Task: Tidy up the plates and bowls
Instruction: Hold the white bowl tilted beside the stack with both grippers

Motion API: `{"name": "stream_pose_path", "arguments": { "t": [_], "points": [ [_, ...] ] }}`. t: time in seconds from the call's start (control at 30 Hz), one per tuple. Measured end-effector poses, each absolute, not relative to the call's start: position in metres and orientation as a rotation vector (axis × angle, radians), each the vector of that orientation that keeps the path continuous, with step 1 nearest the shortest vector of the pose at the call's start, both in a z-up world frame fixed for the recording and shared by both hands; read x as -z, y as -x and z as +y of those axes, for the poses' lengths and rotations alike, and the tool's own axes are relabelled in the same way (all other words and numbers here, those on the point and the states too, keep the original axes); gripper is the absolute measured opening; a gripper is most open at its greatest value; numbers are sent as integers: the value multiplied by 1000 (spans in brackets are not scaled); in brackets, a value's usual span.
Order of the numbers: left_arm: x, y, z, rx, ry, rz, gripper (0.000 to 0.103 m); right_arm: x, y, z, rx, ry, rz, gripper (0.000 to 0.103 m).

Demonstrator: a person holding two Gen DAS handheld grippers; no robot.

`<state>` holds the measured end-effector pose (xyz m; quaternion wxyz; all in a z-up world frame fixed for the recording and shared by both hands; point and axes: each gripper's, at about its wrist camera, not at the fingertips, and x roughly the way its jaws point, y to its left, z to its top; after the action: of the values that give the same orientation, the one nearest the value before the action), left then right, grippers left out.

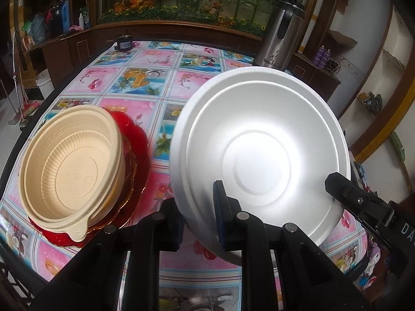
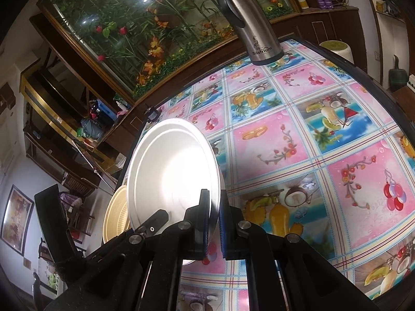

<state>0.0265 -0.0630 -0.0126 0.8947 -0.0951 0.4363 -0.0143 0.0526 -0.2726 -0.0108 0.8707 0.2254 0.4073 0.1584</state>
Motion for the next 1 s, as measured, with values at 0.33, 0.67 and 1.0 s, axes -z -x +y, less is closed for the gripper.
{"name": "stream_pose_path", "arguments": {
  "t": [0.33, 0.67, 1.0],
  "points": [
    [7, -16, -49, 14, 218, 886, 17, 6, -49, -259, -361, -450, 847, 6],
    [5, -10, -29, -11, 246, 877, 17, 0, -48, -240, -399, -424, 846, 6],
    [6, -6, -8, -50, 270, 868, 17, -3, -50, -218, -445, -394, 857, 6]
  ]
}}
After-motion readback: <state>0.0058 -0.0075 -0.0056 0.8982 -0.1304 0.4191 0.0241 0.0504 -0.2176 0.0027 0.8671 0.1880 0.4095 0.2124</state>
